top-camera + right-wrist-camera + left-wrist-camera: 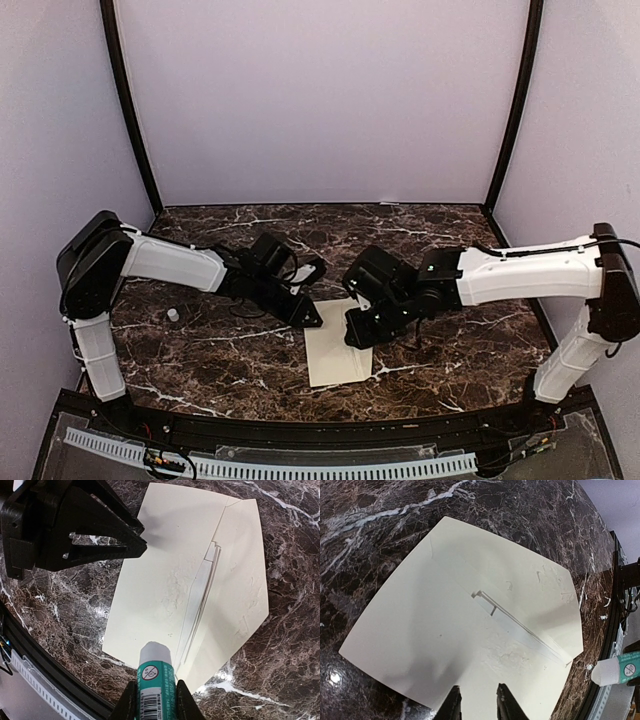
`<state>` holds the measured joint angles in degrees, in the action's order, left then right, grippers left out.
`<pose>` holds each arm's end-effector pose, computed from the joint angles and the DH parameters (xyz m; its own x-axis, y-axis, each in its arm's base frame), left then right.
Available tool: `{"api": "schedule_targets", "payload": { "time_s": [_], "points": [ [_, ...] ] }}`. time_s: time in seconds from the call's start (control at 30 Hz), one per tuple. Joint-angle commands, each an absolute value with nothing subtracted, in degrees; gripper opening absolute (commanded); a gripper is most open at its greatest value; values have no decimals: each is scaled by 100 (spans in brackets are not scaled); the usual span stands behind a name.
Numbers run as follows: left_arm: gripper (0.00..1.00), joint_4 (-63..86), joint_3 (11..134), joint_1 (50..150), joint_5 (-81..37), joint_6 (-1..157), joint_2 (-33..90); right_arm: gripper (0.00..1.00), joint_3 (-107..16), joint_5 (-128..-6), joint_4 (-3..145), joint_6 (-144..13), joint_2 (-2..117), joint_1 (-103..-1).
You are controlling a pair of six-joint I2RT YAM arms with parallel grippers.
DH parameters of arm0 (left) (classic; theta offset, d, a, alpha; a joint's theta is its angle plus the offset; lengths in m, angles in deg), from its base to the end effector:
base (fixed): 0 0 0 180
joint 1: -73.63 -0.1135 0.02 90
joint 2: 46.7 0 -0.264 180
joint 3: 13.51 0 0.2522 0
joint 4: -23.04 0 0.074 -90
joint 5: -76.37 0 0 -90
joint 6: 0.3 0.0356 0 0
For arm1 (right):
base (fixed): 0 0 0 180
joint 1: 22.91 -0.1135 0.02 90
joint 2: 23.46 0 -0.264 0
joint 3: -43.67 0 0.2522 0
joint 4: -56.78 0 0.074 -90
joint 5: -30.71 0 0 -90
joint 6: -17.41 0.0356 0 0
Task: Place the letter into the envelope and seal it
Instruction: Paint the envelope at the center of the board.
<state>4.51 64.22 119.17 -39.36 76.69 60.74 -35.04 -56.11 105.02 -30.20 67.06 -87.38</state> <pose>0.2613 -0.2883 0.1612 -0.6994 0.4232 -0.5760 0.7062 0.5336 -0.4655 0.1414 0.2915 0.2310 -0.8752 -0.2705 -0.4011 -0.4049 0.8634 0.3011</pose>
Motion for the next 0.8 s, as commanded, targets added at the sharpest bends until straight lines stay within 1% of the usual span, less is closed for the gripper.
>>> {"api": "schedule_targets", "payload": {
  "time_s": [0.0, 0.23, 0.57, 0.77],
  "points": [
    [24, 892, 6421, 11963, -4247, 7488, 6183, 9, -3957, -5437, 10856, -2634, 7092, -8838],
    [21, 1361, 6211, 12026, -4218, 7271, 6295, 9, -4258, -5342, 10973, -2425, 7596, -8889],
    [12, 1092, 6305, 12034, -4026, 7111, 6662, 8, -4265, -5191, 10697, -2201, 7981, -8891],
    [9, 1023, 6342, 12039, -4077, 7010, 6833, 8, -4202, -5123, 10602, -2024, 8060, -8864]
  ]
}}
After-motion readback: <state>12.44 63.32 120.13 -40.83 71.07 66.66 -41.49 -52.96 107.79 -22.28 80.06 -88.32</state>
